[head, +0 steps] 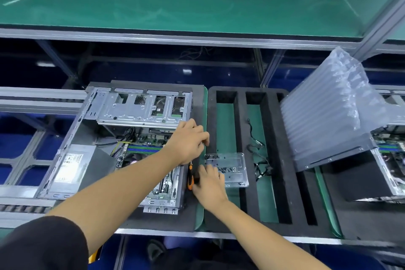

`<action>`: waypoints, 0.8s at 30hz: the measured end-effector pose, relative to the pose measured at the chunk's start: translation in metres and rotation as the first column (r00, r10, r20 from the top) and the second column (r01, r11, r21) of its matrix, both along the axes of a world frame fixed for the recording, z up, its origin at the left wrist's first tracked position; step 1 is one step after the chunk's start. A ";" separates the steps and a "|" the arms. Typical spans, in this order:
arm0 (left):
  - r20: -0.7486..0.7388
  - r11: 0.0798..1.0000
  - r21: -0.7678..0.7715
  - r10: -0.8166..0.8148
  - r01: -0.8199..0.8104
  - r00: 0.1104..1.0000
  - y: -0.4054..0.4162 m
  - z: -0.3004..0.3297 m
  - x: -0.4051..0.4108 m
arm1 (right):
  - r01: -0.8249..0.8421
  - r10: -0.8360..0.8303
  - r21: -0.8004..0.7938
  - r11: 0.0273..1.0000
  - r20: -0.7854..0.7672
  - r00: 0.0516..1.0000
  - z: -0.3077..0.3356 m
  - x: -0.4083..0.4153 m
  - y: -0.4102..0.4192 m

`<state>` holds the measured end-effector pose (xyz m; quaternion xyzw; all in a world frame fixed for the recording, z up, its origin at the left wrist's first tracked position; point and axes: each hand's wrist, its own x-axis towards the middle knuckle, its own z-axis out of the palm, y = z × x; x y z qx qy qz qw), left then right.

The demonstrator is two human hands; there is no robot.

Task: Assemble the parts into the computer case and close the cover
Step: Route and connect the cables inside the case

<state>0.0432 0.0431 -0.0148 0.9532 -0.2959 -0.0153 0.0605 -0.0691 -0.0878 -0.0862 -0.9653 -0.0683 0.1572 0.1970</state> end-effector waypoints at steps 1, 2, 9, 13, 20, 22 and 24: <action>0.004 1.000 -0.007 -0.002 0.003 1.000 0.000 0.000 0.000 | 0.025 -0.025 0.004 1.000 -0.004 1.000 0.002 0.000 0.000; 0.007 1.000 -0.017 -0.005 0.005 1.000 0.001 0.000 0.000 | 0.058 -0.058 0.018 0.998 -0.002 0.998 0.004 0.000 0.000; 0.052 0.943 -0.270 0.217 -0.195 0.975 0.004 0.005 -0.010 | 0.324 -0.420 0.513 0.795 0.080 0.904 0.049 0.031 0.028; -0.011 0.776 -0.387 0.537 -0.498 0.844 0.041 0.014 -0.022 | 0.261 -0.444 0.628 0.733 0.152 0.883 0.078 0.075 0.043; -0.157 0.840 0.063 0.541 -0.538 0.826 0.193 0.051 -0.042 | -0.238 0.170 0.193 0.952 0.314 0.934 0.093 0.159 0.077; -0.191 0.846 0.290 0.509 -0.447 0.839 0.219 0.059 -0.038 | -0.259 0.221 0.118 0.959 0.261 0.940 0.085 0.165 0.081; -0.277 0.835 0.420 0.492 -0.356 0.825 0.237 0.059 -0.028 | -0.255 0.238 0.021 0.967 0.296 0.925 0.077 0.164 0.086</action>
